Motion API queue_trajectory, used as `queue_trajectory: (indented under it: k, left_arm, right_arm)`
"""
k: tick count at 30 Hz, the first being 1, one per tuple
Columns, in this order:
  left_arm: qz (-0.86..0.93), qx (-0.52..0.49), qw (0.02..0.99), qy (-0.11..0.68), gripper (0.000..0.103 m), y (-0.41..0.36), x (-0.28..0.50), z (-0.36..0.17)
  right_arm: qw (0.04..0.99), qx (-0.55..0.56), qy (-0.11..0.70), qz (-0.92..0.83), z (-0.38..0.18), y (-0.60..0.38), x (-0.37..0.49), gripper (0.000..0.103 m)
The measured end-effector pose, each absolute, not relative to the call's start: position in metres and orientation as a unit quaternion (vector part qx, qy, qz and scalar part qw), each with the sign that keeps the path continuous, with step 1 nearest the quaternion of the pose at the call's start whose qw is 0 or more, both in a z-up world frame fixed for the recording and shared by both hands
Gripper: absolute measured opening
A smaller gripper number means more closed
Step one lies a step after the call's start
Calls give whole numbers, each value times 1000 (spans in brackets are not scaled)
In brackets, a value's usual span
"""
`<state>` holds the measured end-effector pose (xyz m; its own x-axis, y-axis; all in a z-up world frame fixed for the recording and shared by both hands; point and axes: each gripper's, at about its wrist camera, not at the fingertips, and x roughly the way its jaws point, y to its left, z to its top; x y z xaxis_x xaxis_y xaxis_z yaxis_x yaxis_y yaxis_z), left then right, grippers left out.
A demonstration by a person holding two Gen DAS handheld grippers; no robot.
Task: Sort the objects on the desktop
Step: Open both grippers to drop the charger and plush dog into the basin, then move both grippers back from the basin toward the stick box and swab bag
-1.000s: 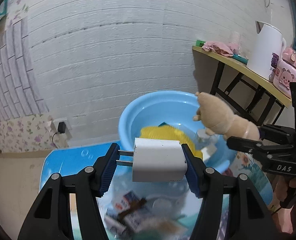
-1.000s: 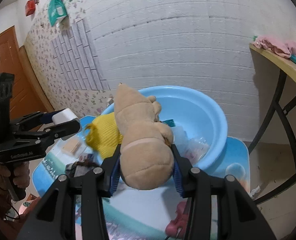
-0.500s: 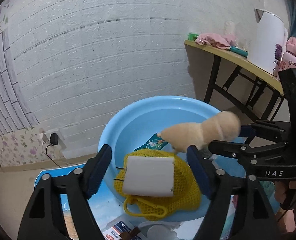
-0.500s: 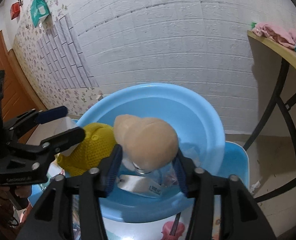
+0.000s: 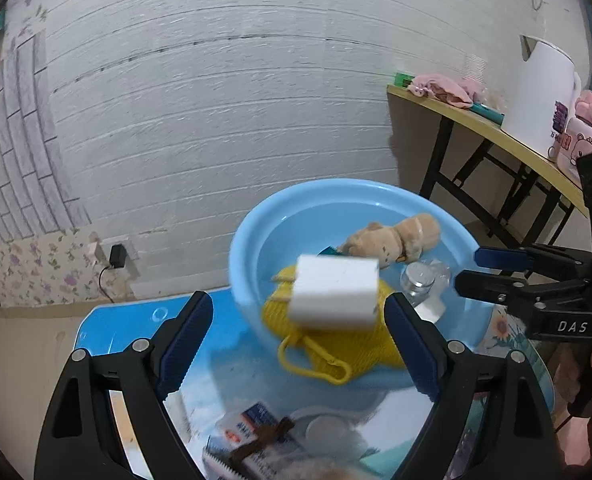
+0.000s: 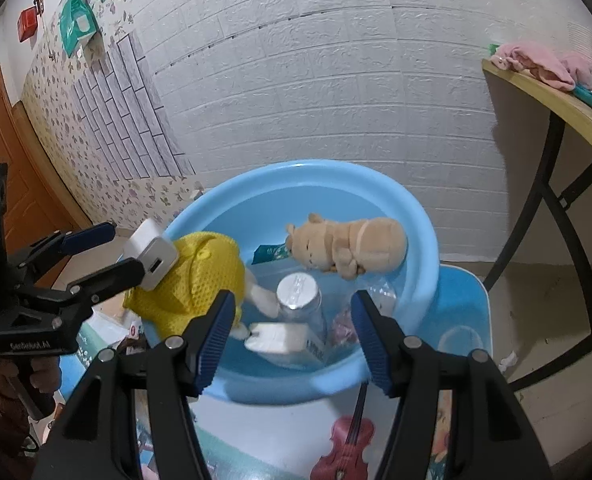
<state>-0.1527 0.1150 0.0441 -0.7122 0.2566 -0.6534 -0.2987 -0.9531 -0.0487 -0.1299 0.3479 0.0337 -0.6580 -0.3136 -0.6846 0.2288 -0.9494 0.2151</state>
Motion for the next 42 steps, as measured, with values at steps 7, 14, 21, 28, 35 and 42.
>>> queue_trajectory:
  k: [7,14,21,28,35,42]
  left_arm:
    - [925,-355,133,14,88,84,-134,37]
    - [923,-366,118,1,88,53,-119,25]
    - [918,-383,97,-22,88,19,-107,5]
    - [912,-401,75,-39,88,-9,-97,-17]
    - [910,-406,57,-60,88,-34,-97,-27]
    - [914,-402,42,-38,88,-46,-99,-31]
  right_arm:
    - [143,397,-52,-905,29,341,-113,60]
    - [130,397,-49,-907,28,332,-95,61]
    - [130,437,-60,-888,-1,317,-83,67]
    - [149,425,-44,-892,6,292,-74,67]
    - [245,375,-14,-894,36,247,-68,67]
    - [285,380,13,-880,36,207,-88,67]
